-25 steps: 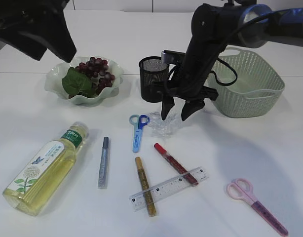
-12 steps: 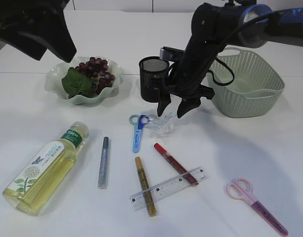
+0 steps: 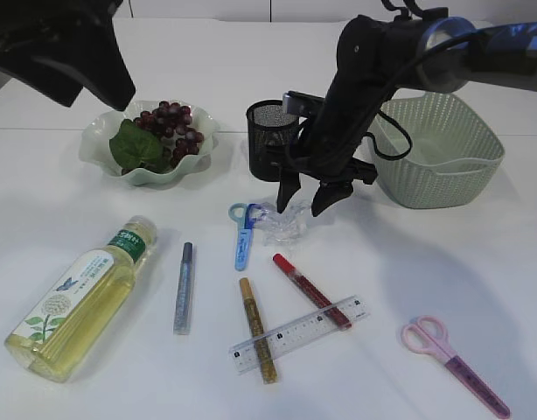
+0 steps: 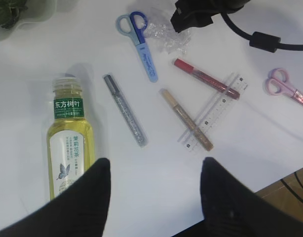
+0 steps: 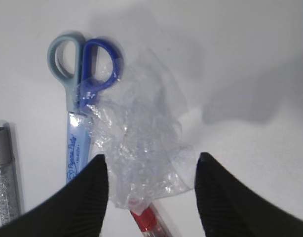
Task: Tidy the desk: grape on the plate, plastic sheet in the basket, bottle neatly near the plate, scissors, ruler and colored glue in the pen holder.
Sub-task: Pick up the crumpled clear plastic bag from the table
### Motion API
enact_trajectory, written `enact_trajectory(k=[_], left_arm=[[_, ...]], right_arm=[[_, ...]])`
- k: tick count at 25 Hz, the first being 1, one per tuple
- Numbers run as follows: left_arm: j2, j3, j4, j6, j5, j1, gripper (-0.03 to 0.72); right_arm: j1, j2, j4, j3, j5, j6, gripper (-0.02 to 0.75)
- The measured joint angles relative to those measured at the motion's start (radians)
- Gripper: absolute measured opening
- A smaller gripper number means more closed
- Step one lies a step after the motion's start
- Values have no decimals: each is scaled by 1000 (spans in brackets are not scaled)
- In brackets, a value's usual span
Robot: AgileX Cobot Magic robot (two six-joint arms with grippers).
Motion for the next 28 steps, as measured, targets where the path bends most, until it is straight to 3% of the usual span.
enact_trajectory(k=[28], left_arm=[[0,0,0,22,0,0,424]], right_arm=[[0,27,53,-2,-16,9,447]])
